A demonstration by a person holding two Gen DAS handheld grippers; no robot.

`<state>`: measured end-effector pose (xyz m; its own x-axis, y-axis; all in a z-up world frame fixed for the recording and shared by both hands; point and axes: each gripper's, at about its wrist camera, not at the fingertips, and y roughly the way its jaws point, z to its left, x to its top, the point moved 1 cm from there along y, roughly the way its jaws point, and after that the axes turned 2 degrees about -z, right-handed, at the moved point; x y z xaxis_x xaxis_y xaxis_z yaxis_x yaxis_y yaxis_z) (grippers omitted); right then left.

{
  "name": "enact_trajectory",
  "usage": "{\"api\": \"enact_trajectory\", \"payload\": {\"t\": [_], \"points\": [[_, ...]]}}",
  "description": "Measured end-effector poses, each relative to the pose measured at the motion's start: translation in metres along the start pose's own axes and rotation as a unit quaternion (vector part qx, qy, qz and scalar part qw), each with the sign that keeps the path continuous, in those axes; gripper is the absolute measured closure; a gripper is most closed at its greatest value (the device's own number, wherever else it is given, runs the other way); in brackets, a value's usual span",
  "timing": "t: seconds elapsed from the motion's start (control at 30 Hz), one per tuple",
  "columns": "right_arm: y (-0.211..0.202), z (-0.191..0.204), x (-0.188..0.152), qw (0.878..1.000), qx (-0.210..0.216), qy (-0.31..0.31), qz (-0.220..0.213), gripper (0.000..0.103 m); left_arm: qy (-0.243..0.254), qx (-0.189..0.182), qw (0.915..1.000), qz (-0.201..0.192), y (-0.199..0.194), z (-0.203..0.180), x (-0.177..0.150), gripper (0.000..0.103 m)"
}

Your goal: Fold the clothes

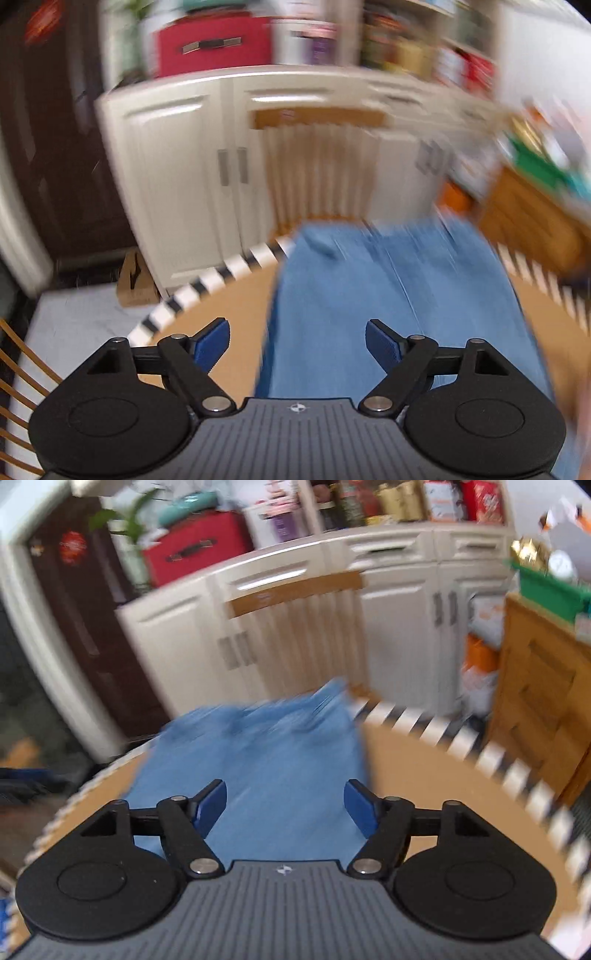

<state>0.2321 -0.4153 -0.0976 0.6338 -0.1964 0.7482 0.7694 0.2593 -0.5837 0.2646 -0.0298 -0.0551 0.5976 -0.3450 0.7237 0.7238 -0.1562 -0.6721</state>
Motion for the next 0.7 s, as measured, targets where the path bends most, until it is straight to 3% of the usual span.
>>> {"api": "enact_trajectory", "payload": {"t": [0.13,0.2,0.3,0.37,0.4,0.43,0.47,0.57,0.6,0.63,0.7], "points": [[-0.051,0.049,-0.074,0.999,0.011,-0.018,0.037,0.031,0.129,0.055,0.9897,0.032,-0.021,-0.070,-0.079,0.029],[-0.067,0.069,-0.106,0.997,0.012,-0.029,0.066,0.031,0.156,0.075,0.9849,0.014,-0.020,-0.098,-0.100,0.029],[-0.074,0.078,-0.127,0.995,0.013,0.001,0.094,0.031,0.212,0.104,0.9716,-0.008,-0.008,-0.129,-0.115,0.031],[-0.075,0.080,-0.134,0.994,0.008,0.021,0.111,0.030,0.245,0.108,0.9635,-0.009,0.002,-0.146,-0.122,0.056],[-0.076,0.079,-0.135,0.993,0.004,0.029,0.114,0.029,0.254,0.097,0.9622,0.011,0.009,-0.151,-0.123,0.081],[-0.076,0.079,-0.136,0.993,-0.001,0.035,0.117,0.028,0.263,0.084,0.9604,0.033,0.017,-0.155,-0.125,0.095],[-0.076,0.079,-0.136,0.992,-0.006,0.040,0.117,0.028,0.266,0.079,0.9594,0.053,0.025,-0.156,-0.126,0.094],[-0.083,0.083,-0.132,0.993,-0.002,0.043,0.107,0.027,0.273,0.093,0.9557,0.058,0.033,-0.155,-0.126,0.087],[-0.087,0.084,-0.131,0.994,0.000,0.037,0.100,0.026,0.262,0.093,0.9590,0.056,0.029,-0.154,-0.124,0.072],[-0.090,0.086,-0.130,0.995,0.002,0.031,0.094,0.022,0.250,0.090,0.9627,0.049,0.023,-0.152,-0.122,0.049],[-0.096,0.084,-0.129,0.996,-0.003,0.020,0.087,0.020,0.248,0.082,0.9648,0.030,0.011,-0.152,-0.125,0.034]]}}
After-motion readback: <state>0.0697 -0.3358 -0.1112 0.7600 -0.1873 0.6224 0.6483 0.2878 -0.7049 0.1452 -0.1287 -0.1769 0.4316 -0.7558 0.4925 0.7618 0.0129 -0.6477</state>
